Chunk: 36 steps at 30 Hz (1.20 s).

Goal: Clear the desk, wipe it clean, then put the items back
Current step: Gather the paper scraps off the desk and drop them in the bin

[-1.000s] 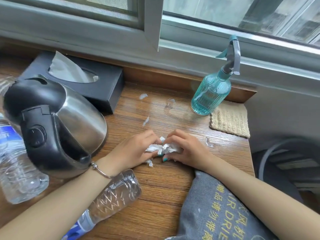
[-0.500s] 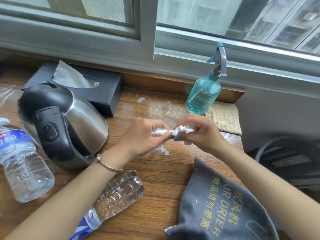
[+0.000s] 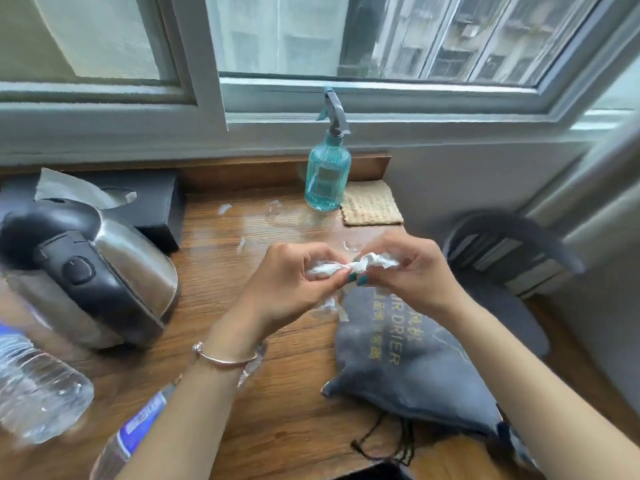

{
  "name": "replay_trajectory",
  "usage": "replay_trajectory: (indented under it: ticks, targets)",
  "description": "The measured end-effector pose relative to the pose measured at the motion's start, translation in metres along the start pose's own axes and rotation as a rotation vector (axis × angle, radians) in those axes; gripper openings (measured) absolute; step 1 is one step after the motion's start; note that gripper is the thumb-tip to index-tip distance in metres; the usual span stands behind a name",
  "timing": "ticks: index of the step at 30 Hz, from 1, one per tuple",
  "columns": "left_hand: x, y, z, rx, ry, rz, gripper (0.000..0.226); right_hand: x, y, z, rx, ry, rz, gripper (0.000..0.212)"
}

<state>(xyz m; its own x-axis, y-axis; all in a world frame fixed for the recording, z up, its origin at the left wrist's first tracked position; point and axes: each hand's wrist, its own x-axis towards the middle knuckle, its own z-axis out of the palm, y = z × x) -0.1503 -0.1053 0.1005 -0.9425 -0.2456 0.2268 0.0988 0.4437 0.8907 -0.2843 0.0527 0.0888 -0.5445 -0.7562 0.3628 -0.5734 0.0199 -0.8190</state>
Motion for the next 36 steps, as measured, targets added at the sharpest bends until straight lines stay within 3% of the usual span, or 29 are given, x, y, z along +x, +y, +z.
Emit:
replay_trajectory:
  ticks: [2, 8, 17, 29, 36]
  targets:
    - [-0.003, 0.005, 0.018, -0.070, -0.028, 0.024, 0.010, -0.025, -0.007, -0.010, 0.042, 0.067, 0.091, 0.017]
    - [-0.012, 0.018, 0.096, -0.172, -0.129, 0.089, 0.009, -0.111, -0.023, -0.053, -0.127, 0.198, 0.233, 0.021]
    - [-0.018, 0.073, 0.253, -0.258, -0.298, 0.066, 0.006, -0.243, -0.023, -0.150, -0.010, 0.412, 0.437, 0.018]
    - [0.005, 0.141, 0.524, -0.190, -0.582, 0.068, 0.010, -0.424, 0.063, -0.337, 0.093, 0.611, 0.665, 0.023]
    - [0.037, 0.122, 0.664, -0.210, -0.837, -0.039, 0.014, -0.496, 0.142, -0.388, 0.169, 0.894, 0.877, 0.021]
